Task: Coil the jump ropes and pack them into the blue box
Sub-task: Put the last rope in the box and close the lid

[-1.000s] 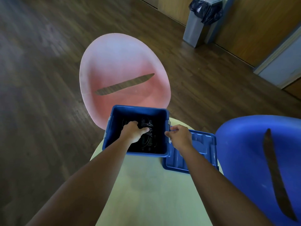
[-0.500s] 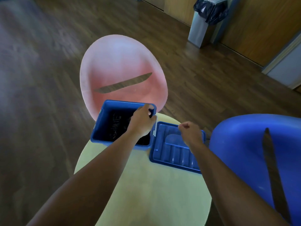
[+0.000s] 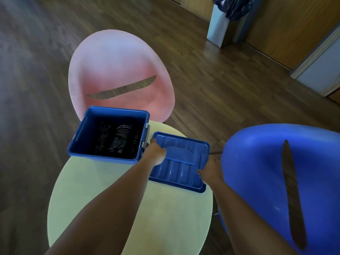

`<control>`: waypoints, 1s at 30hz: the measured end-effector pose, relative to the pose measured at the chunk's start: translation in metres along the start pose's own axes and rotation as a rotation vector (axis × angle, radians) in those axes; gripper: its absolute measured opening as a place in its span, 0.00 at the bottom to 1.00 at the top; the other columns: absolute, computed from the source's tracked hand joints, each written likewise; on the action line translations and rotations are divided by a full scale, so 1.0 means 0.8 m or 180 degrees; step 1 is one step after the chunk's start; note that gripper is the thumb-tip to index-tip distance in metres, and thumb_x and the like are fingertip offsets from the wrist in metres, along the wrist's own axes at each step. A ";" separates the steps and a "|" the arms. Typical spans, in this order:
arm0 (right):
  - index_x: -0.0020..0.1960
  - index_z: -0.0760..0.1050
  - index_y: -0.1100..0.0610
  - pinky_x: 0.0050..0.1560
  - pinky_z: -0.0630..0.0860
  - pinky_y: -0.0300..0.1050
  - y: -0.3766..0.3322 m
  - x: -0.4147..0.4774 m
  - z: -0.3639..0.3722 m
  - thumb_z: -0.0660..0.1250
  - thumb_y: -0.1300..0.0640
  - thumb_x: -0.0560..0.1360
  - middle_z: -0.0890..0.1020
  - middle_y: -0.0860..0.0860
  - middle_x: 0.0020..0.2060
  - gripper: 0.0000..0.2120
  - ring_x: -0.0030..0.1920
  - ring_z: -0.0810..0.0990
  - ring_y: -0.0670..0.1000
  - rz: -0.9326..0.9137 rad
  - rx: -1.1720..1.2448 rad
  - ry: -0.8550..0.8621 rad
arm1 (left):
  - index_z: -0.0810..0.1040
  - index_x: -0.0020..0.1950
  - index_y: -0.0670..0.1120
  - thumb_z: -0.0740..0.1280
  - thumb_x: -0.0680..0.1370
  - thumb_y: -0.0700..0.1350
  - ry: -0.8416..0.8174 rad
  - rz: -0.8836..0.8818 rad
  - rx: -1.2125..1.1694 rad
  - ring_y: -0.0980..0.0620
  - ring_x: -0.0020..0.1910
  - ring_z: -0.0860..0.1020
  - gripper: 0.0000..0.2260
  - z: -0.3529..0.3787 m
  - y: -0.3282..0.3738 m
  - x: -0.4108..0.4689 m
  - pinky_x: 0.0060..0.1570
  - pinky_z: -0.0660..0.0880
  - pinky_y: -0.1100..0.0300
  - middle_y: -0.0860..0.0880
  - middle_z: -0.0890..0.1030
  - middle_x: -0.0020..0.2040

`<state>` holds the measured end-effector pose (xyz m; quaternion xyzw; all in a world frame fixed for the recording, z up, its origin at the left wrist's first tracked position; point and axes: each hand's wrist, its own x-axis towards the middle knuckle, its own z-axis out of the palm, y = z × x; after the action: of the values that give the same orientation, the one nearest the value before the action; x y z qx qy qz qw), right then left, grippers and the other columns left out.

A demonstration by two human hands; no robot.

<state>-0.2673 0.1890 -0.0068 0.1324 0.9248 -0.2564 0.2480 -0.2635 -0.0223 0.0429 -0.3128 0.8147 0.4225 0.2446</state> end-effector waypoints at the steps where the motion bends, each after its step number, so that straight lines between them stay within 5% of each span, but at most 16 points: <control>1: 0.70 0.65 0.60 0.55 0.78 0.53 0.007 0.004 0.005 0.76 0.58 0.70 0.76 0.58 0.62 0.33 0.58 0.78 0.59 0.0034 0.0069 -0.0069 | 0.46 0.83 0.47 0.60 0.83 0.44 0.0014 -0.0076 0.0000 0.48 0.32 0.70 0.32 0.005 -0.004 0.004 0.30 0.63 0.57 0.43 0.74 0.41; 5: 0.60 0.74 0.61 0.41 0.76 0.46 0.024 0.010 0.012 0.71 0.62 0.73 0.80 0.57 0.52 0.16 0.47 0.79 0.56 0.0028 -0.0013 -0.0056 | 0.41 0.83 0.46 0.60 0.83 0.46 0.0013 -0.0302 0.0074 0.44 0.39 0.73 0.35 0.023 -0.017 0.021 0.36 0.67 0.54 0.38 0.77 0.48; 7: 0.61 0.73 0.60 0.42 0.76 0.46 0.028 0.010 0.012 0.69 0.64 0.74 0.80 0.57 0.53 0.16 0.49 0.79 0.57 0.0071 0.0120 -0.0006 | 0.42 0.82 0.46 0.61 0.83 0.46 0.0014 -0.0419 -0.0010 0.45 0.39 0.74 0.35 0.027 -0.023 0.025 0.36 0.69 0.54 0.41 0.75 0.45; 11: 0.62 0.73 0.62 0.44 0.75 0.45 0.028 0.012 0.007 0.68 0.65 0.75 0.80 0.58 0.54 0.16 0.48 0.78 0.56 0.0175 0.0347 -0.0043 | 0.52 0.79 0.45 0.63 0.82 0.48 0.0212 -0.0547 0.0049 0.39 0.56 0.77 0.30 0.032 -0.031 0.030 0.45 0.75 0.49 0.38 0.74 0.64; 16: 0.43 0.71 0.56 0.35 0.65 0.43 0.035 0.007 -0.016 0.61 0.63 0.77 0.75 0.53 0.40 0.05 0.38 0.72 0.53 0.0560 0.0752 0.0043 | 0.64 0.71 0.40 0.62 0.81 0.51 0.0393 -0.0531 0.0106 0.39 0.61 0.76 0.23 0.035 -0.017 0.028 0.53 0.76 0.49 0.38 0.72 0.65; 18: 0.39 0.72 0.59 0.34 0.67 0.44 0.040 0.010 -0.029 0.58 0.59 0.78 0.76 0.54 0.37 0.10 0.34 0.72 0.53 0.0809 0.1283 0.0258 | 0.71 0.68 0.41 0.59 0.82 0.54 0.0516 -0.0240 0.0036 0.40 0.56 0.78 0.21 0.035 -0.002 0.021 0.49 0.76 0.50 0.39 0.76 0.62; 20: 0.52 0.78 0.60 0.45 0.75 0.49 0.038 0.015 -0.047 0.54 0.49 0.80 0.81 0.57 0.47 0.18 0.44 0.79 0.58 0.1105 0.1930 0.0518 | 0.75 0.65 0.43 0.53 0.84 0.59 0.0623 0.0037 -0.0342 0.42 0.50 0.78 0.23 0.032 0.021 0.012 0.40 0.72 0.54 0.40 0.78 0.58; 22: 0.60 0.78 0.57 0.55 0.77 0.55 0.032 0.017 -0.066 0.51 0.38 0.78 0.82 0.55 0.56 0.28 0.51 0.81 0.59 0.1325 0.2591 0.0642 | 0.77 0.64 0.47 0.48 0.84 0.62 0.0657 0.0201 -0.1015 0.43 0.51 0.80 0.26 0.026 0.047 -0.002 0.46 0.74 0.51 0.41 0.78 0.60; 25: 0.58 0.77 0.57 0.49 0.79 0.51 0.005 0.015 -0.097 0.52 0.34 0.78 0.83 0.54 0.51 0.30 0.46 0.82 0.54 0.1301 0.4081 0.0688 | 0.76 0.62 0.53 0.49 0.84 0.60 0.0643 0.0530 -0.2014 0.47 0.52 0.83 0.20 0.012 0.084 -0.025 0.43 0.72 0.59 0.49 0.75 0.63; 27: 0.53 0.75 0.61 0.54 0.79 0.49 -0.020 0.008 -0.122 0.53 0.37 0.80 0.80 0.56 0.48 0.28 0.51 0.81 0.56 0.1071 0.4917 0.0651 | 0.77 0.52 0.53 0.54 0.86 0.54 0.0668 0.0834 -0.2586 0.49 0.51 0.82 0.14 -0.007 0.104 -0.040 0.42 0.75 0.64 0.50 0.78 0.55; 30: 0.45 0.73 0.63 0.62 0.77 0.52 -0.058 -0.007 -0.153 0.54 0.38 0.81 0.78 0.58 0.45 0.27 0.50 0.80 0.58 0.0776 0.5820 0.0581 | 0.80 0.44 0.58 0.60 0.83 0.51 0.0718 0.1350 -0.2629 0.50 0.52 0.78 0.12 -0.050 0.116 -0.054 0.52 0.78 0.58 0.52 0.79 0.48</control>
<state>-0.3278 0.2157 0.1060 0.3925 0.3586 -0.8469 -0.0014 -0.3058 -0.0016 0.1422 -0.2546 0.6460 0.7150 -0.0818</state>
